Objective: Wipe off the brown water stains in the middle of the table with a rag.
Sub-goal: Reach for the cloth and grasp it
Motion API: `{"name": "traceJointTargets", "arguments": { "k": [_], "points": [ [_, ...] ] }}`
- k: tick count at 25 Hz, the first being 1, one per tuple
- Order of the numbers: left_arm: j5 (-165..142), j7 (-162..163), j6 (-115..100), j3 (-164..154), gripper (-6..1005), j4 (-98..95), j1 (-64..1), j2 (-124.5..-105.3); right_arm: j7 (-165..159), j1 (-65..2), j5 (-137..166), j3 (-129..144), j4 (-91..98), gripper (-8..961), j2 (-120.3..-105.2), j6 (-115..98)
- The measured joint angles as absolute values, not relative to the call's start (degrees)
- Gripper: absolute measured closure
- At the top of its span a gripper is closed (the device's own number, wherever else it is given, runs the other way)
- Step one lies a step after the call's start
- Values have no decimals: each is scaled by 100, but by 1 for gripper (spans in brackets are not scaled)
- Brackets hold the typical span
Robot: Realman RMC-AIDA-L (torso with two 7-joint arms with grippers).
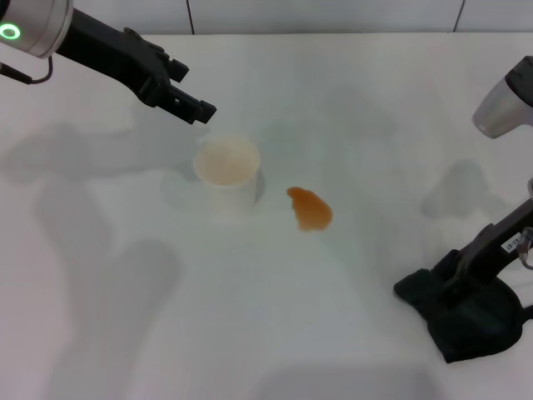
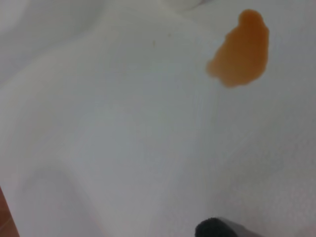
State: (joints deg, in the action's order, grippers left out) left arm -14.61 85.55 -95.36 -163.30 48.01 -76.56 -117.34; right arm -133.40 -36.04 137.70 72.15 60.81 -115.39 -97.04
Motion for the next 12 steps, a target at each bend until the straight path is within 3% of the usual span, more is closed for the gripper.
{"name": "traceJointTargets", "arguments": {
  "k": [8, 10, 12],
  "points": [
    [-1469, 8564, -9530, -16330, 114, 4808, -7664, -11734, -13378, -3617, 13780, 7272, 6027, 198, -11540, -9606],
    [-1478, 8569, -9528, -16330, 114, 4808, -7669, -11734, -13383, -3629, 13781, 7306, 5988, 427, -11540, -9577],
    [-1497, 8577, -9527, -16330, 114, 4808, -7679, -11733, -13386, -3638, 13781, 7332, 5963, 463, -11540, -9559]
  ]
}}
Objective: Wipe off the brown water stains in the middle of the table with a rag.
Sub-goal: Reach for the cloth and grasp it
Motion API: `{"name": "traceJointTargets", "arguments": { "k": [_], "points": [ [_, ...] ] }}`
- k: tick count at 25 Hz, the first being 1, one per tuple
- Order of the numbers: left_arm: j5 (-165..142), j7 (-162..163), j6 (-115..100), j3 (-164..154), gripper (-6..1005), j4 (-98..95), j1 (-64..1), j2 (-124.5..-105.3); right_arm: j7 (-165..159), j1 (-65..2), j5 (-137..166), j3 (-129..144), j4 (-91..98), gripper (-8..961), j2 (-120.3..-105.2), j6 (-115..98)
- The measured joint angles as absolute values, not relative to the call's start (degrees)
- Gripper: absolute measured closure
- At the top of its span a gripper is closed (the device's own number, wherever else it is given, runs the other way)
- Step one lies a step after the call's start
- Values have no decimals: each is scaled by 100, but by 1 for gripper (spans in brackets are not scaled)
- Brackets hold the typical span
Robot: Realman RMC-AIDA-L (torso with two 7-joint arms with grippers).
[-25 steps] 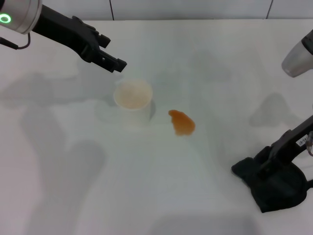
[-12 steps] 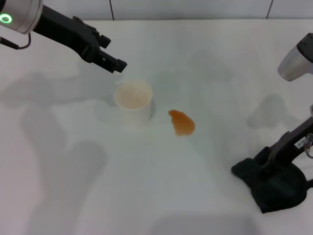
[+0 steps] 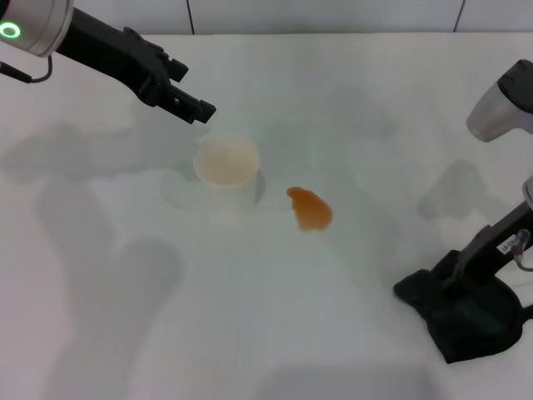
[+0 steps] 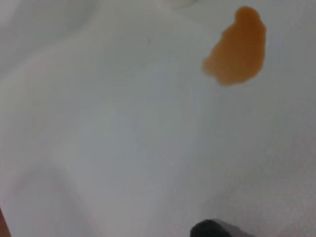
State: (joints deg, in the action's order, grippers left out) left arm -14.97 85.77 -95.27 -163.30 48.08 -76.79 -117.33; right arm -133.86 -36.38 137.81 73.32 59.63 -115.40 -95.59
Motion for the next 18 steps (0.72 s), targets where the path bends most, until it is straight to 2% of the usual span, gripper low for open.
{"name": "traceJointTargets", "arguments": {
  "k": [9, 15, 18],
  "points": [
    [-1597, 8615, -9469, -16330, 114, 4817, -7707, -11754, -13438, -3656, 13793, 7350, 5953, 585, -11547, -9503],
    [-1615, 8631, -9438, -16330, 114, 4817, -7725, -11767, -13455, -3666, 13765, 7348, 5951, 736, -11549, -9501],
    [-1652, 8637, -9416, -16330, 114, 4817, -7726, -11788, -13456, -3666, 13741, 7354, 5990, 753, -11550, -9502]
  ]
}}
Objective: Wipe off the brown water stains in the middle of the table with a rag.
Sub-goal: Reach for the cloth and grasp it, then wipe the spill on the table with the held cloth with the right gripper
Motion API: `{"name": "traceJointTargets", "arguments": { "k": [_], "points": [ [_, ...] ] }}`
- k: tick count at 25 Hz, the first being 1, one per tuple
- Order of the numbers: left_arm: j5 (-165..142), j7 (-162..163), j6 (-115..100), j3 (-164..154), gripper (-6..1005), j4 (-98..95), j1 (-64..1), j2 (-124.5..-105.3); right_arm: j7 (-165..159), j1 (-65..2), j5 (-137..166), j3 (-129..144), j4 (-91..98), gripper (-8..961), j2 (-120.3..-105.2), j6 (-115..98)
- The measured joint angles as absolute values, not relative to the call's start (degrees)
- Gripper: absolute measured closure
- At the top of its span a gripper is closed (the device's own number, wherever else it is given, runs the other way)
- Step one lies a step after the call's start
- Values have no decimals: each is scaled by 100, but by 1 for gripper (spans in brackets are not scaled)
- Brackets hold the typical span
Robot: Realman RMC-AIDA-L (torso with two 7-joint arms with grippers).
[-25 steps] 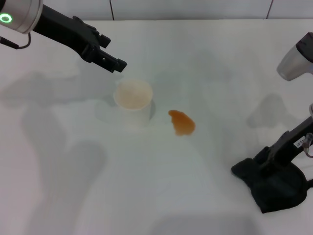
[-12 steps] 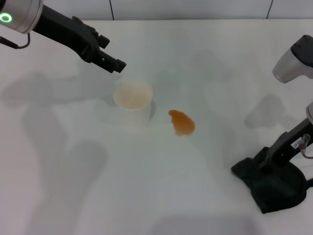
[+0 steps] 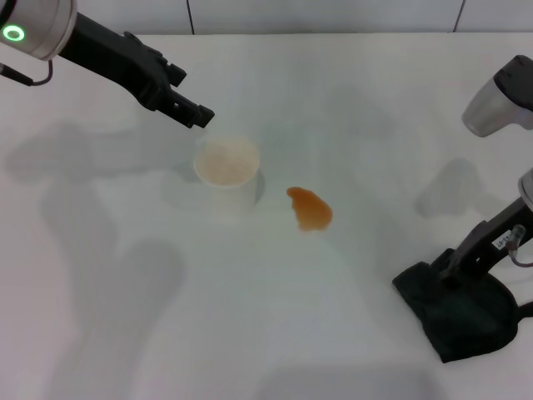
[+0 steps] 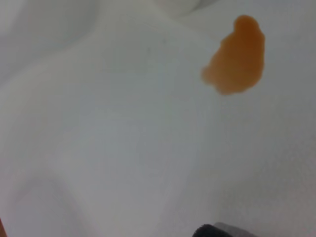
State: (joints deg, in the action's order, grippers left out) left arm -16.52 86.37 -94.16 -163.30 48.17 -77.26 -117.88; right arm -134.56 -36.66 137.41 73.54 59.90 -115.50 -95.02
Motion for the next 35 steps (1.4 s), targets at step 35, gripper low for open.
{"name": "traceJointTargets", "arguments": {
  "k": [35],
  "points": [
    [-1648, 8635, -9392, -16330, 115, 4816, -7735, -11821, -13426, -4434, 12332, 9505, 5670, 832, -11613, -6507]
  ]
}}
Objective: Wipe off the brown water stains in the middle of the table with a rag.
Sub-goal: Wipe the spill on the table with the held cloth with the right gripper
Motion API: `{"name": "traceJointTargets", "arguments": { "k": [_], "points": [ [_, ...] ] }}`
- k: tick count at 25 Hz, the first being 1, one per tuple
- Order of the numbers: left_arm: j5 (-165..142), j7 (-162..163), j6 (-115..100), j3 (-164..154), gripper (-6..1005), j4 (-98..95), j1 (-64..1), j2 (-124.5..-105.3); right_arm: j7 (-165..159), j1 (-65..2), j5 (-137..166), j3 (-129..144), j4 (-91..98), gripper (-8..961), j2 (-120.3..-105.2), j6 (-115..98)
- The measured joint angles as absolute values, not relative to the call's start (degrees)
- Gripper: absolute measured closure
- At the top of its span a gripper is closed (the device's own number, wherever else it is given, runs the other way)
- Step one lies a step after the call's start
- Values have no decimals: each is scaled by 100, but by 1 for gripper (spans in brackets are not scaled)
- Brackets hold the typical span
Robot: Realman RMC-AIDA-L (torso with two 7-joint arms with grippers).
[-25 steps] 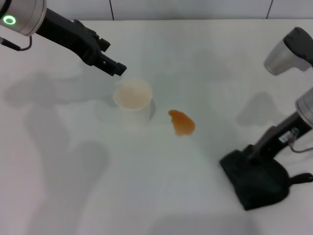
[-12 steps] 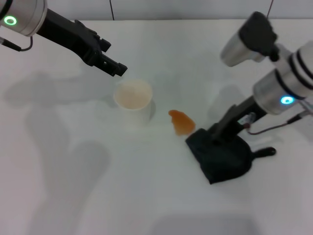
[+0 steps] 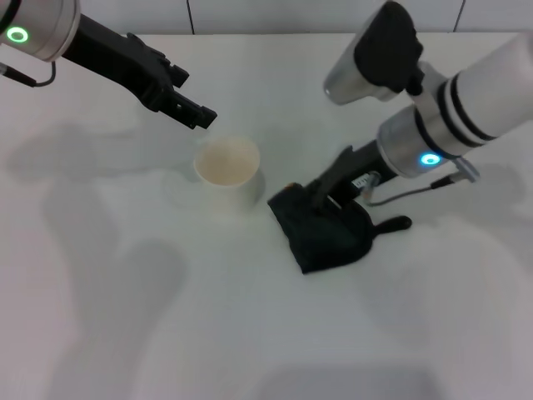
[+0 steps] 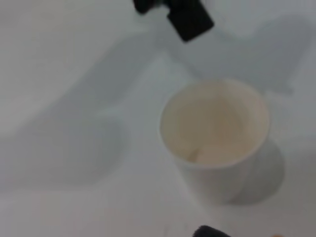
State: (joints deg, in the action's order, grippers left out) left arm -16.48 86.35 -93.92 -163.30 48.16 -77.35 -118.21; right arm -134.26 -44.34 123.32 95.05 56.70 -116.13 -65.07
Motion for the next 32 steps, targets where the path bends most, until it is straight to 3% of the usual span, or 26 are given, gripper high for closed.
{"name": "traceJointTargets", "arguments": {
  "k": [17, 32],
  "points": [
    [-1670, 8652, -9258, -16330, 115, 4816, -7742, -11821, -13404, -4170, 12408, 10653, 5620, 820, -11593, -4145],
    [-1683, 8653, -9220, -16330, 116, 4816, -7743, -11821, -13412, -3891, 13243, 10522, 5488, 810, -11564, -3674]
  ]
}}
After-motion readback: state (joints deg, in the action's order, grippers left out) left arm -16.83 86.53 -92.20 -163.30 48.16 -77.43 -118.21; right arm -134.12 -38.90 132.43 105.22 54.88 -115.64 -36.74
